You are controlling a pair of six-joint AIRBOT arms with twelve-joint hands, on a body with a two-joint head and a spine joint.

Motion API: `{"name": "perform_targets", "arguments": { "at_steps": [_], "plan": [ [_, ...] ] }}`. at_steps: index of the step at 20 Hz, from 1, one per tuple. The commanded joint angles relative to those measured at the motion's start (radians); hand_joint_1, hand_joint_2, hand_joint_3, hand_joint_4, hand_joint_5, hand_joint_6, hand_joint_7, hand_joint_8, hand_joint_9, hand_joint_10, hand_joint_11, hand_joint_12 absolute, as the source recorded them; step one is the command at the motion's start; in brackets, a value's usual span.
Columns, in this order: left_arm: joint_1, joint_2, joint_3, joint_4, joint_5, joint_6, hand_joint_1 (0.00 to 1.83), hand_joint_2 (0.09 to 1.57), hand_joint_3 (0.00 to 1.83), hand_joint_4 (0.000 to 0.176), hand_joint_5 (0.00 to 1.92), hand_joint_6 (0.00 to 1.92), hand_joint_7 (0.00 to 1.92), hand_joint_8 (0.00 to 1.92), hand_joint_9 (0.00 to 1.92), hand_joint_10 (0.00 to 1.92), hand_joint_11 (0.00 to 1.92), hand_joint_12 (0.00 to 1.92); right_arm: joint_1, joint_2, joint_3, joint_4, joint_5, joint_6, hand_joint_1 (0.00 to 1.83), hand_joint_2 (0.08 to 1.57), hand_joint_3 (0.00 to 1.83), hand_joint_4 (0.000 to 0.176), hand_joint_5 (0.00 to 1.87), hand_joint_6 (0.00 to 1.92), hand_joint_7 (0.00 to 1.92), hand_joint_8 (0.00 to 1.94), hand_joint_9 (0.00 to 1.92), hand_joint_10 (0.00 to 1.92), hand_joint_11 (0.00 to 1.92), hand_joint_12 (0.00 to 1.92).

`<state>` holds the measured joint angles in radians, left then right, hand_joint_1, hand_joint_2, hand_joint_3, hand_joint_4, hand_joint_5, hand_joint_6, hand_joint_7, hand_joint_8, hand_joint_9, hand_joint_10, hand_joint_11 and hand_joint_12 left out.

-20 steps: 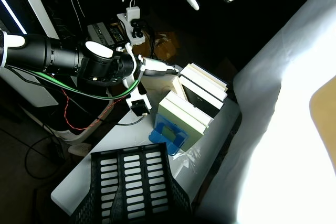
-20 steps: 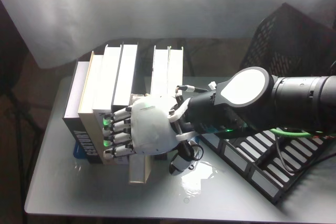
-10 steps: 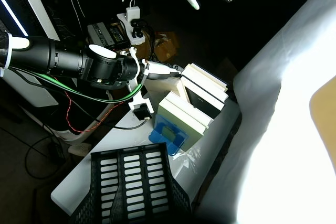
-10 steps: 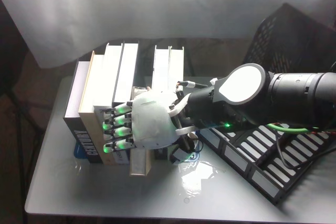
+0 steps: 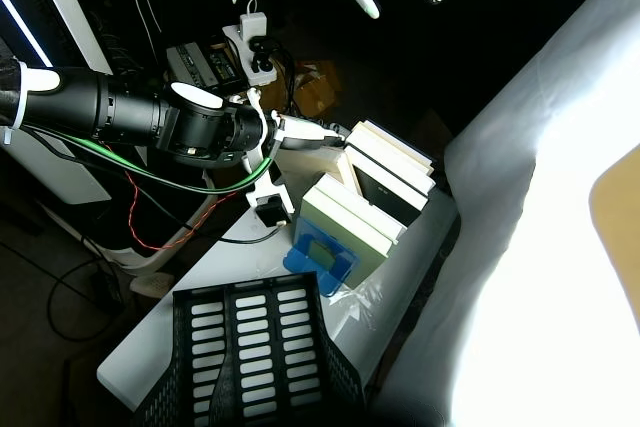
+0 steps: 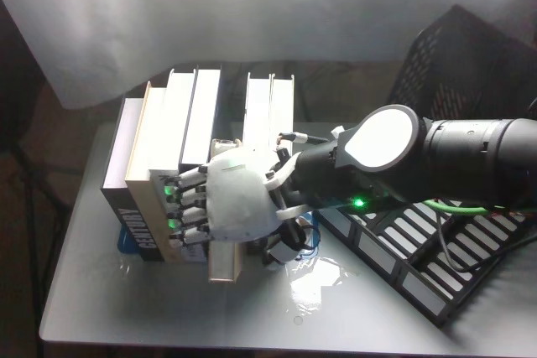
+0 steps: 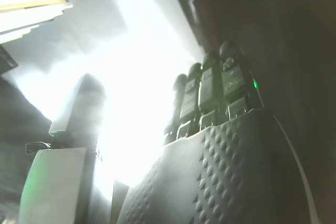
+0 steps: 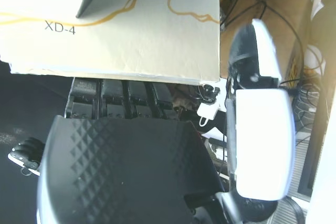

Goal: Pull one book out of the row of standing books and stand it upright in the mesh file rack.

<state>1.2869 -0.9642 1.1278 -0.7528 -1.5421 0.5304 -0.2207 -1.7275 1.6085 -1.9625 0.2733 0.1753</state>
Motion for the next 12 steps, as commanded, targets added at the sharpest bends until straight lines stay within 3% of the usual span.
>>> {"name": "perform_targets", "arguments": {
  "at_steps": [1,2,3,4,5,6,7,8,9,10,11,12],
  "plan": [
    [0.002,0.001,0.009,-0.029,-0.130,0.000,0.74,1.35,0.00,0.000,0.03,0.01,0.00,0.00,0.00,0.00,0.00,0.00,-0.004,0.008,0.009,-0.005,-0.024,-0.004,1.18,1.03,0.00,0.000,0.67,0.38,0.76,0.44,0.36,1.14,0.05,1.83],
    [0.003,0.001,0.009,-0.029,-0.130,0.000,0.73,1.36,0.00,0.000,0.03,0.01,0.00,0.00,0.00,0.00,0.00,0.00,-0.004,0.005,0.015,-0.005,-0.024,0.004,1.25,1.08,0.00,0.000,0.88,0.81,1.04,0.87,0.70,1.35,0.39,1.90],
    [0.003,0.001,0.009,-0.030,-0.129,0.000,0.71,1.36,0.00,0.028,0.01,0.00,0.00,0.00,0.00,0.00,0.00,0.00,-0.004,0.003,0.018,-0.005,-0.024,0.009,1.24,1.12,0.01,0.000,0.89,0.95,1.01,1.11,0.74,1.46,0.46,1.92],
    [0.003,0.001,0.009,-0.031,-0.129,0.000,0.68,1.36,0.00,0.074,0.00,0.00,0.00,0.00,0.00,0.00,0.00,0.00,-0.004,0.001,0.020,-0.005,-0.024,0.016,1.27,1.10,0.00,0.000,1.04,0.73,1.03,1.19,0.90,1.58,0.68,1.92],
    [0.003,0.001,0.009,-0.031,-0.129,0.000,0.67,1.36,0.00,0.085,0.00,0.00,0.00,0.00,0.00,0.00,0.00,0.00,-0.005,0.000,0.023,-0.005,-0.024,0.018,1.36,1.09,0.02,0.000,1.13,0.54,1.03,1.09,0.83,1.51,0.69,1.92],
    [0.003,0.002,0.009,-0.031,-0.129,0.000,0.67,1.36,0.00,0.074,0.00,0.00,0.00,0.00,0.00,0.00,0.00,0.00,-0.005,0.000,0.026,-0.005,-0.024,0.025,1.37,1.10,0.02,0.000,1.04,0.82,1.03,0.98,0.79,1.44,0.57,1.92],
    [0.003,0.002,0.009,-0.031,-0.130,0.000,0.69,1.36,0.00,0.055,0.00,0.00,0.00,0.00,0.00,0.00,0.00,0.00,-0.005,-0.001,0.029,-0.005,-0.023,0.031,1.37,1.11,0.02,0.000,1.02,0.84,1.03,0.98,0.78,1.45,0.57,1.92],
    [0.003,0.002,0.009,-0.031,-0.130,0.000,0.69,1.36,0.00,0.053,0.00,0.00,0.00,0.00,0.00,0.00,0.00,0.00,-0.005,-0.001,0.031,-0.005,-0.023,0.036,1.37,1.12,0.02,0.000,0.98,0.98,1.04,0.95,0.74,1.41,0.45,1.92],
    [0.003,0.002,0.009,-0.031,-0.130,0.000,0.67,1.36,0.00,0.061,0.00,0.00,0.00,0.00,0.00,0.00,0.00,0.00,-0.005,-0.001,0.032,-0.005,-0.022,0.036,1.36,1.15,0.01,0.000,0.95,0.87,0.96,1.19,0.70,1.52,0.52,1.92],
    [0.003,0.003,0.009,-0.031,-0.130,0.000,0.66,1.36,0.00,0.063,0.00,0.00,0.00,0.00,0.00,0.00,0.00,0.00,-0.005,-0.001,0.034,-0.005,-0.017,0.039,1.36,1.15,0.00,0.000,0.95,0.91,0.98,1.15,0.71,1.49,0.48,1.92],
    [0.004,0.003,0.009,-0.031,-0.130,0.000,0.66,1.36,0.00,0.065,0.00,0.00,0.00,0.00,0.00,0.00,0.00,0.00,-0.005,-0.001,0.036,-0.005,-0.013,0.041,1.37,1.13,0.00,0.000,0.98,0.81,1.02,1.08,0.75,1.48,0.55,1.92],
    [0.005,0.002,0.008,-0.031,-0.131,0.000,0.66,1.36,0.00,0.071,0.00,0.00,0.00,0.00,0.00,0.00,0.00,0.00,-0.004,-0.001,0.038,-0.005,-0.009,0.044,1.36,1.15,0.00,0.000,0.93,0.91,0.98,1.13,0.72,1.53,0.51,1.92]
  ]
}}
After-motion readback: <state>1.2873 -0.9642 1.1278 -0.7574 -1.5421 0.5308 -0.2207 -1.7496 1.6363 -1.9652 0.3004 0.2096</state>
